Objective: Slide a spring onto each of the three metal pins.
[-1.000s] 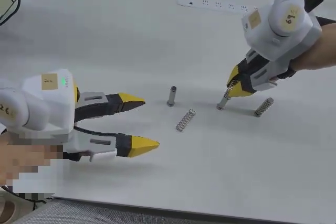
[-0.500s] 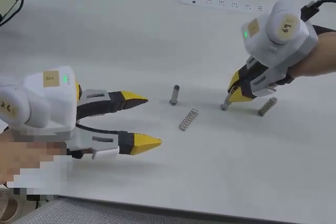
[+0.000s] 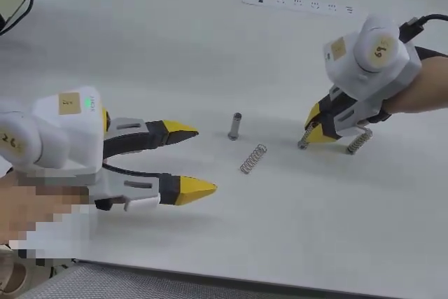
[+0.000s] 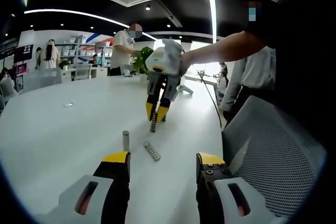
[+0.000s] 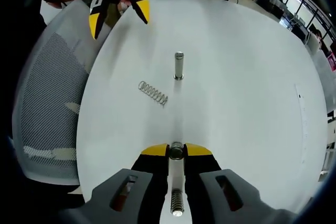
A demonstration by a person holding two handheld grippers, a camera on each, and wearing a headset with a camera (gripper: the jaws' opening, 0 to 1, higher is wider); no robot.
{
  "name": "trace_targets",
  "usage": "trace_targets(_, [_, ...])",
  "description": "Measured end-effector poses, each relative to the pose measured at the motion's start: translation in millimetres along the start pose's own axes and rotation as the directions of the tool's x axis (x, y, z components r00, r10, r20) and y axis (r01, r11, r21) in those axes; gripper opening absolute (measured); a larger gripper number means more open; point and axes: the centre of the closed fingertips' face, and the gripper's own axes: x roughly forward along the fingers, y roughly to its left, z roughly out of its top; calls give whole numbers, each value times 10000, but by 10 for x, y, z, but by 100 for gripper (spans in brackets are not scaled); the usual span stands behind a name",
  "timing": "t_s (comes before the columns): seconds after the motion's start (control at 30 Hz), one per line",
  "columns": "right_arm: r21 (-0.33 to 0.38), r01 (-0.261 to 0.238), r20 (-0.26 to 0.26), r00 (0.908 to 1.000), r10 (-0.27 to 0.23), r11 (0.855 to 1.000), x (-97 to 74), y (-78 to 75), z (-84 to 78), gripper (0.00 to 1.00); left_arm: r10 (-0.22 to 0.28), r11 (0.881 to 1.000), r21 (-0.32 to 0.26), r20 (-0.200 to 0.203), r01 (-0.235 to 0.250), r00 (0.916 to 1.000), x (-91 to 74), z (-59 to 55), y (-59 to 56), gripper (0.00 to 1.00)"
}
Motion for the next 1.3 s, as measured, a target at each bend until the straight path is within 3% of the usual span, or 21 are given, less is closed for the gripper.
trace_targets(1.13, [160,-84,-15,10000,85,9998,47,13,-32,10,-79,10000,25,31,79,10000,8,25,-10,44])
trace_targets(1.3, [-98,92,14,10000,-92,9999,27,-12,-21,12,-135,9999,-8,23,135,9999,16,24,-21,44])
